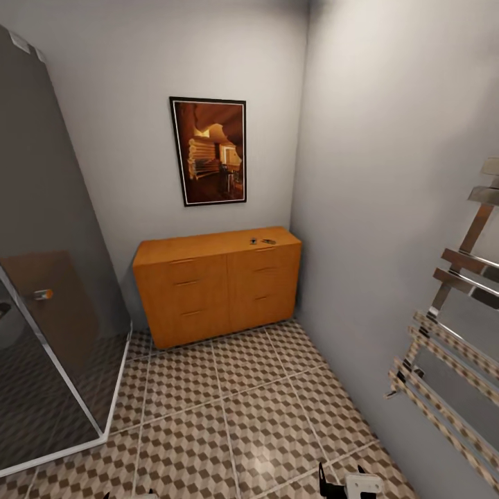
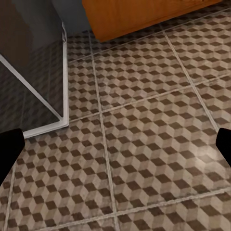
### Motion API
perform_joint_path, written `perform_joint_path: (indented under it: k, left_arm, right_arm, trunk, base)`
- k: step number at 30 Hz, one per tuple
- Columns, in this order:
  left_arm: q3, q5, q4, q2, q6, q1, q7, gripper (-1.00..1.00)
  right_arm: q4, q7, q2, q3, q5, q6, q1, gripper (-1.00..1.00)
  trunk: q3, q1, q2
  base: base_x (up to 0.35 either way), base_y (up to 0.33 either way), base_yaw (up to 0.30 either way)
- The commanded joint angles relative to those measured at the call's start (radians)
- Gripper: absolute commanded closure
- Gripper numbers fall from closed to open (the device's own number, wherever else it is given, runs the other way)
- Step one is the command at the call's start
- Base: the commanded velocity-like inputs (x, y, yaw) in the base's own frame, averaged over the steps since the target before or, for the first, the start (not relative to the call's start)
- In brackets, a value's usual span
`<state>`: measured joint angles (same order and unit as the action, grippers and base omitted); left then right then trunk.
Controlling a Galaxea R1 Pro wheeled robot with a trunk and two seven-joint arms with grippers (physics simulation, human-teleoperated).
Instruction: Take the four mousetraps from the cabinet in the bathroom and place them on the bathroom floor. Make sure all four end up on the same floor surface, and ensure that at least two of them are either under or directly next to the same bathroom sink.
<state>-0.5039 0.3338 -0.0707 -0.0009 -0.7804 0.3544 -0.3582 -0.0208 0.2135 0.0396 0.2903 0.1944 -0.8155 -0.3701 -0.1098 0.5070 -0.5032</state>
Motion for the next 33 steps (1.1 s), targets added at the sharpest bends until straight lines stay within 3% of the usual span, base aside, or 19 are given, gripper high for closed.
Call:
perform_joint_path:
  k: [1,24,33]
  left_arm:
    - [-0.008,0.004,-0.003,-0.001,-0.004,0.001,-0.004,-1.00]
    - [-0.008,0.004,-0.002,-0.001,-0.004,0.001,-0.004,-1.00]
    - [-0.008,0.004,-0.002,-0.001,-0.004,0.001,-0.005,-1.00]
  right_arm:
    - [0.001,0.003,0.000,0.009,0.008,-0.003,-0.001,-1.00]
    - [0.001,0.002,0.000,0.009,0.008,-0.002,-0.001,-1.00]
    - [0.001,0.001,0.000,0.009,0.008,-0.002,-0.001,-1.00]
  trunk:
    - [-0.002,0.000,-0.002]
    - [-0.002,0.000,-0.002]
    - [-0.002,0.000,-0.002]
  base:
    - [0.014,0.000,0.000]
    - [0.004,0.000,0.000]
    - [0.218,0.000,0.000]
